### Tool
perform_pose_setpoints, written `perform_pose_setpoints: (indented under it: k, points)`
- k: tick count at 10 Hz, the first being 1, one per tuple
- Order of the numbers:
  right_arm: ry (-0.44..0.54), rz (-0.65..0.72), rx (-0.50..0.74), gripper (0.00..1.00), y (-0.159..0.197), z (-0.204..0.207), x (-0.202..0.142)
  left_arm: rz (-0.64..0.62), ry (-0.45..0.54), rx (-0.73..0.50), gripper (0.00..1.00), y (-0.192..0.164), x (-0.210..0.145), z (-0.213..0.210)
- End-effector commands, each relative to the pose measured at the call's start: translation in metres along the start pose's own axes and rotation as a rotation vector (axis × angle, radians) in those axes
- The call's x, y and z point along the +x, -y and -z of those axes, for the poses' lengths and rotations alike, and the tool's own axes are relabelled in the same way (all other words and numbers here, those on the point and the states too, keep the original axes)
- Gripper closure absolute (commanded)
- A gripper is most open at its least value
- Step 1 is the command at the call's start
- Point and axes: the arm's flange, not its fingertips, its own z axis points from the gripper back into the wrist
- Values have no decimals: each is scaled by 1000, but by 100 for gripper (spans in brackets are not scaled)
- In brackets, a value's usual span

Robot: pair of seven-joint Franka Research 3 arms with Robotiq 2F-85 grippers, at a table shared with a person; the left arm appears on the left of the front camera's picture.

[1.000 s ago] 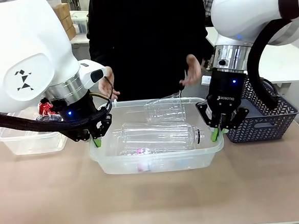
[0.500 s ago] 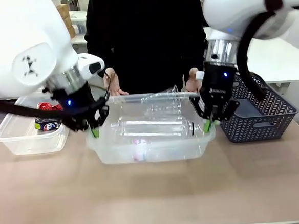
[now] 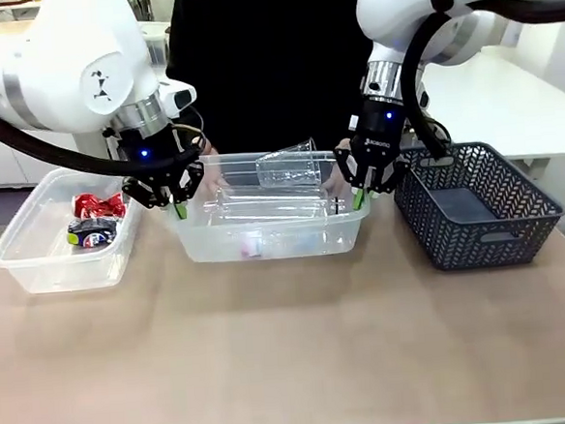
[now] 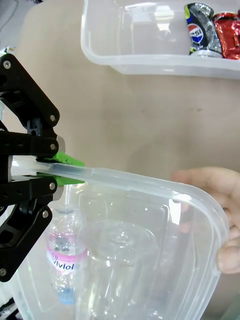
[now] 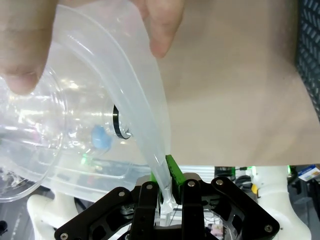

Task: Sort the waste into each basket.
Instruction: Offer the picked Organizing box to the human, then release the Organizing box you were holding.

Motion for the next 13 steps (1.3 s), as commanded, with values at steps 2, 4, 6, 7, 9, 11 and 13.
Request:
perform_pose_setpoints:
  k: [2, 4, 6, 7, 9, 11, 13]
  points:
    - [0, 0, 0, 94, 0, 0, 0, 0, 0, 0, 93, 0, 0, 0]
    - [0, 0, 0, 94, 0, 0, 0, 0, 0, 0, 93, 0, 0, 0]
    - [0, 0, 0, 94, 0, 0, 0, 0, 0, 0, 93, 0, 0, 0]
    - [0, 0, 0, 94, 0, 0, 0, 0, 0, 0, 93, 0, 0, 0]
    - [0, 0, 0, 94, 0, 0, 0, 0, 0, 0, 93, 0, 0, 0]
    - [-10, 1, -11, 66, 2, 4, 0, 0, -1, -1, 43, -1, 2, 2]
    - [80, -1, 51, 9, 17, 0, -12, 21, -8, -6, 0, 3, 1, 1]
